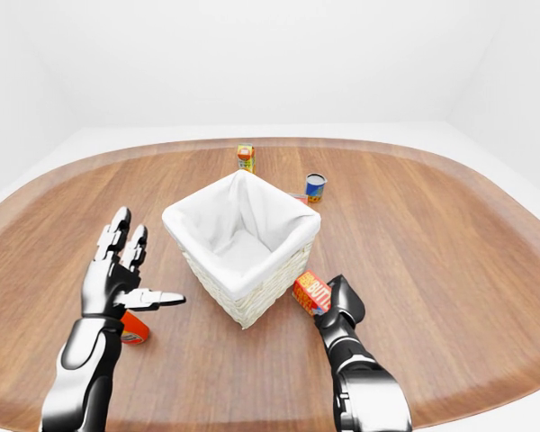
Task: Pick up the butter and put it in the basket.
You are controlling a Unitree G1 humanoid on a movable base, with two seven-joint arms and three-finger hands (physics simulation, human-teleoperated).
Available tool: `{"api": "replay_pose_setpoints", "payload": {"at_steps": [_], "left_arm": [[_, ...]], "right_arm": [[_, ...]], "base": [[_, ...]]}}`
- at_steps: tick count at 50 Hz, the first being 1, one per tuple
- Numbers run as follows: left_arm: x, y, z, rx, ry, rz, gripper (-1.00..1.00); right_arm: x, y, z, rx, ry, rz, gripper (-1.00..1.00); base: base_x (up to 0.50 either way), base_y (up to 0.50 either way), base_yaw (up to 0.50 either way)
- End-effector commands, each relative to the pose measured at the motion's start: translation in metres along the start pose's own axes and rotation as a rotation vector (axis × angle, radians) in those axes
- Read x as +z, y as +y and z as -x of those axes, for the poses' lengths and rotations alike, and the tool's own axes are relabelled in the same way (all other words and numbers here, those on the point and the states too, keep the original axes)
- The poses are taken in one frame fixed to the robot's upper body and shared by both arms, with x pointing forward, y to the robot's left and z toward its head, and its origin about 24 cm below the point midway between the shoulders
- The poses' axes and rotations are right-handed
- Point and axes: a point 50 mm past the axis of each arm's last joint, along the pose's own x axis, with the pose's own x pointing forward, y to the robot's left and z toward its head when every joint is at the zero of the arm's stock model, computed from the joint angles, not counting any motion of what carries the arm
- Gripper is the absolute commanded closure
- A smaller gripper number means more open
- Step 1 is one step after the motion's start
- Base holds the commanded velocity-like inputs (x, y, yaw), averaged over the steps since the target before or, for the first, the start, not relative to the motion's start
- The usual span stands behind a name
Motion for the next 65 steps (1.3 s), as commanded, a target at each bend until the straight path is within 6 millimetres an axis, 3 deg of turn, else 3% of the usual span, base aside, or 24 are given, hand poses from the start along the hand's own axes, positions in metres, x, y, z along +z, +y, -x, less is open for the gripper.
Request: {"api": "replay_pose_setpoints", "payload": {"at_steps": [1,2,4,12,21,28,40,44,53,59,65], "left_arm": [[0.006,0.003,-0.002,0.014,-0.025,-0.004,-1.0],[0.006,0.003,-0.002,0.015,-0.027,-0.005,-1.0],[0.008,0.003,-0.001,0.019,-0.033,-0.007,-1.0],[0.011,0.005,-0.002,0.026,-0.047,-0.008,-1.0],[0.012,0.006,-0.002,0.033,-0.052,-0.008,-1.0],[0.011,0.009,-0.004,0.041,-0.048,-0.005,-1.0],[0.005,0.011,-0.007,0.049,-0.024,-0.001,-1.0],[0.003,0.012,-0.008,0.052,-0.014,0.001,-1.0],[0.001,0.012,-0.008,0.054,-0.007,0.001,-1.0],[0.0,0.012,-0.008,0.054,0.0,0.002,-1.0],[-0.003,0.013,-0.009,0.054,0.009,0.007,-1.0]], "right_arm": [[-0.017,0.011,0.006,0.04,0.046,0.03,1.0],[-0.008,-0.037,-0.018,-0.094,0.021,0.013,1.0],[0.004,-0.07,-0.03,-0.191,-0.033,0.017,1.0],[0.014,-0.109,-0.031,-0.348,-0.179,0.017,1.0],[0.055,-0.135,0.0,-0.508,-0.464,0.038,1.0],[0.089,-0.167,0.033,-0.613,-0.657,0.241,1.0],[0.146,-0.221,0.079,-0.816,-0.681,0.66,1.0],[0.158,-0.235,0.088,-0.856,-0.643,0.698,1.0],[0.179,-0.243,0.108,-0.939,-0.658,0.723,1.0],[0.205,-0.25,0.125,-1.028,-0.668,0.76,1.0],[0.246,-0.247,0.145,-1.138,-0.751,0.785,1.0]], "base": [[0.0,0.0,0.0],[0.0,0.0,0.0],[0.0,0.0,0.0],[0.0,0.0,0.0],[0.0,0.0,0.0],[0.0,0.0,0.0],[0.0,0.0,0.0],[0.0,0.0,0.0],[0.0,0.0,0.0],[0.0,0.0,0.0],[0.0,0.0,0.0]]}}
